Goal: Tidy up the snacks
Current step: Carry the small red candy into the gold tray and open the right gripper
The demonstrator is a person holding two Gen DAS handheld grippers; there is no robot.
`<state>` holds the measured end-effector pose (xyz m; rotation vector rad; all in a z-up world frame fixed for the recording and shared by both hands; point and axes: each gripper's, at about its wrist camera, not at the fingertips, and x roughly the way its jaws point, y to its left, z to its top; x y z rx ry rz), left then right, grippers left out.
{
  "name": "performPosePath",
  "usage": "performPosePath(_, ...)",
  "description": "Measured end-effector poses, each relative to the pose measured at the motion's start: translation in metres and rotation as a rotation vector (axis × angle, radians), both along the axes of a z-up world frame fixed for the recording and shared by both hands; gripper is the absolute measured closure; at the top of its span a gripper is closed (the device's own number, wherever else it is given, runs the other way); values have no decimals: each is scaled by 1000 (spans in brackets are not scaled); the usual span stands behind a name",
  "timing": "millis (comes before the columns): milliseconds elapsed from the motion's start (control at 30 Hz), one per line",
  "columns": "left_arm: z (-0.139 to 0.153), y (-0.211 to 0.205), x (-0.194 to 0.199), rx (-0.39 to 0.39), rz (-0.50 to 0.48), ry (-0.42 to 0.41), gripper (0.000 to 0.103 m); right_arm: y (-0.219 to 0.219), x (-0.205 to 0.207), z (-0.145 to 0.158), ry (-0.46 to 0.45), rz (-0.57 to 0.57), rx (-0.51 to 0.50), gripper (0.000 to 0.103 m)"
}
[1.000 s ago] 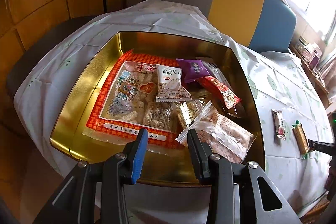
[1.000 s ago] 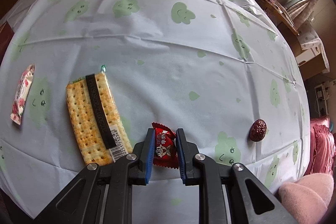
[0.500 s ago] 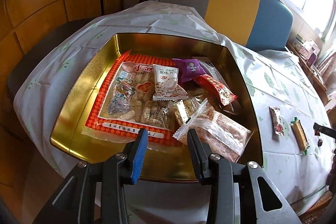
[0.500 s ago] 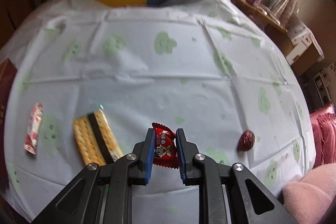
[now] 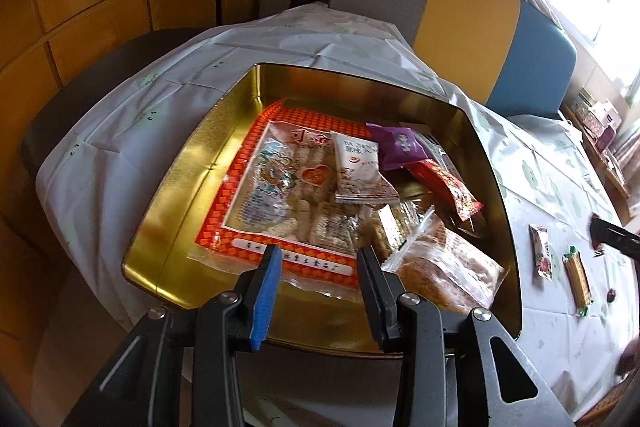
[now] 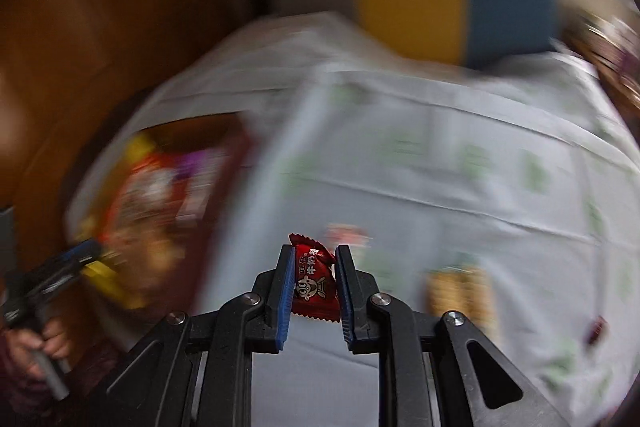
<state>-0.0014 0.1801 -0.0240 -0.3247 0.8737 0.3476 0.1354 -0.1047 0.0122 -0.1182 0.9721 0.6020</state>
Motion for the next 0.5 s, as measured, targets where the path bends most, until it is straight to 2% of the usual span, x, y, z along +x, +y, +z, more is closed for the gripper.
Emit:
performPosePath(100, 1, 4, -2, 3, 6, -5, 64, 53, -8, -6, 37, 140, 37, 83)
performPosePath(200, 0, 8, -4, -1, 13, -10, 64, 96, -15, -10, 49, 222, 51, 83)
performPosePath(333, -3, 11, -4, -8, 14, -9, 64, 144, -7, -24, 96, 258, 84, 82)
performPosePath(367, -3, 12, -4, -8, 14, -10, 64, 151, -5, -27, 106, 259, 94, 80)
performPosePath(433, -4, 12, -4, -8, 15, -9, 64, 165, 1, -37, 133, 253, 99, 69)
performPosePath(500, -5, 12, -4, -15, 15, -9, 64, 173, 7, -45, 162, 230, 99, 67)
